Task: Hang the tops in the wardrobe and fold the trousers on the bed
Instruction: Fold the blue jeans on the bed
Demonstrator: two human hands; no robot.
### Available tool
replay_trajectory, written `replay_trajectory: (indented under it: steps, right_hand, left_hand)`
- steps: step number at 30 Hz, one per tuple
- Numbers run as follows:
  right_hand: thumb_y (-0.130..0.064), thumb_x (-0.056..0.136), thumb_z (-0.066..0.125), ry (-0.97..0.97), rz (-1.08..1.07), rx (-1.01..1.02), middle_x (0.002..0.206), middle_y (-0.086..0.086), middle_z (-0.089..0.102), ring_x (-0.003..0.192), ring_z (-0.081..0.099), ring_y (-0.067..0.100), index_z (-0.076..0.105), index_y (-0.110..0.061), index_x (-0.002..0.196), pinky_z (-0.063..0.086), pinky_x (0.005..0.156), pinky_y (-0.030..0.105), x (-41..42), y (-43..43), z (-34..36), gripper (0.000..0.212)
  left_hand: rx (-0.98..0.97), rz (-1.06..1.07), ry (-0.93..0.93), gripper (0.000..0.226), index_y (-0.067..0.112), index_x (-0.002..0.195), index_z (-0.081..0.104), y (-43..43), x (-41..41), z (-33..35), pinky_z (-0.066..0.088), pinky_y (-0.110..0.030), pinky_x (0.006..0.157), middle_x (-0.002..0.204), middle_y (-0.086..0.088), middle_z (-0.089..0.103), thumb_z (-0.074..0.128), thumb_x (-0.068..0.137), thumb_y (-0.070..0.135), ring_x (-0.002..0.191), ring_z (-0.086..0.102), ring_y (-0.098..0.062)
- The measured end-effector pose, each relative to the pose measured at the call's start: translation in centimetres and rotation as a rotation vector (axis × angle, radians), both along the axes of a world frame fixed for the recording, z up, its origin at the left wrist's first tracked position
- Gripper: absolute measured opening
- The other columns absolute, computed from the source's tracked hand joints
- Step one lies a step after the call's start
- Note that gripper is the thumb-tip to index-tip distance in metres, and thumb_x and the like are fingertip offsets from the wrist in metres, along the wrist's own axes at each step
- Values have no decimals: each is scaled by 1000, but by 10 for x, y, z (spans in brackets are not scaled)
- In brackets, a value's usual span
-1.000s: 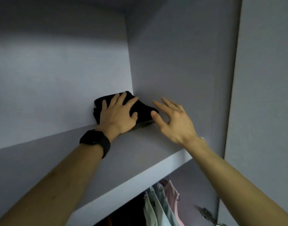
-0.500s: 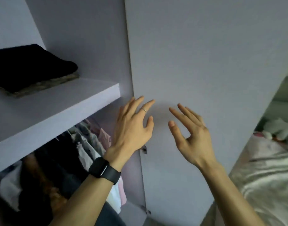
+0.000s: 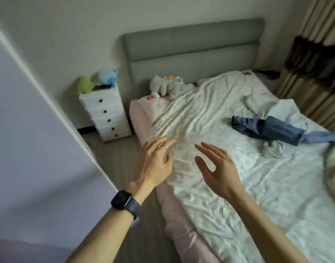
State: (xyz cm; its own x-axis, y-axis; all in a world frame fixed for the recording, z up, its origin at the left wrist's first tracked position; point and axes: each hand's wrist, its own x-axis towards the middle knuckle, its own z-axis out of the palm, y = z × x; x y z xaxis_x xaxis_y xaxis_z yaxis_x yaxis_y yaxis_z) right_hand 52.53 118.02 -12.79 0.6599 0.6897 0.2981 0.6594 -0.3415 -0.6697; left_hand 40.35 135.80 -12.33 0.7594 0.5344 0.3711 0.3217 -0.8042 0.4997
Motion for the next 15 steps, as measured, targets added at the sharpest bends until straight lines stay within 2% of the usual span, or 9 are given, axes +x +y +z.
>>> replay_trajectory:
  steps: [2,5,10,15]
  right_hand:
    - [-56,95,49,0,-103,-36,144,-13,56,139,44,15,61,-37,137,38,110,29,29,-33,-7,48]
    - [-58,94,46,12,-291,-65,145,-11,55,139,45,17,60,-36,138,39,112,35,76,-81,-11,51]
    - [-43,97,59,11,-526,-123,145,-7,56,139,45,20,60,-34,139,32,109,26,140,-125,-7,43]
    - [-44,98,58,60,-677,-191,147,-13,52,142,39,14,56,-35,142,28,108,22,200,-143,-21,45]
  left_hand:
    - [-26,-79,71,44,22,130,67,-13,52,-5,43,-39,109,135,1,63,53,89,26,127,54,-19]
    - [-1,-239,129,43,21,133,65,-41,133,1,42,-36,108,137,-1,62,60,91,21,128,54,-21]
    - [55,-434,184,44,23,139,59,-70,244,11,32,-30,113,144,0,56,57,95,20,136,46,-17]
    - [87,-573,277,46,24,142,56,-79,347,-12,30,-30,114,144,2,54,54,96,22,135,45,-18]
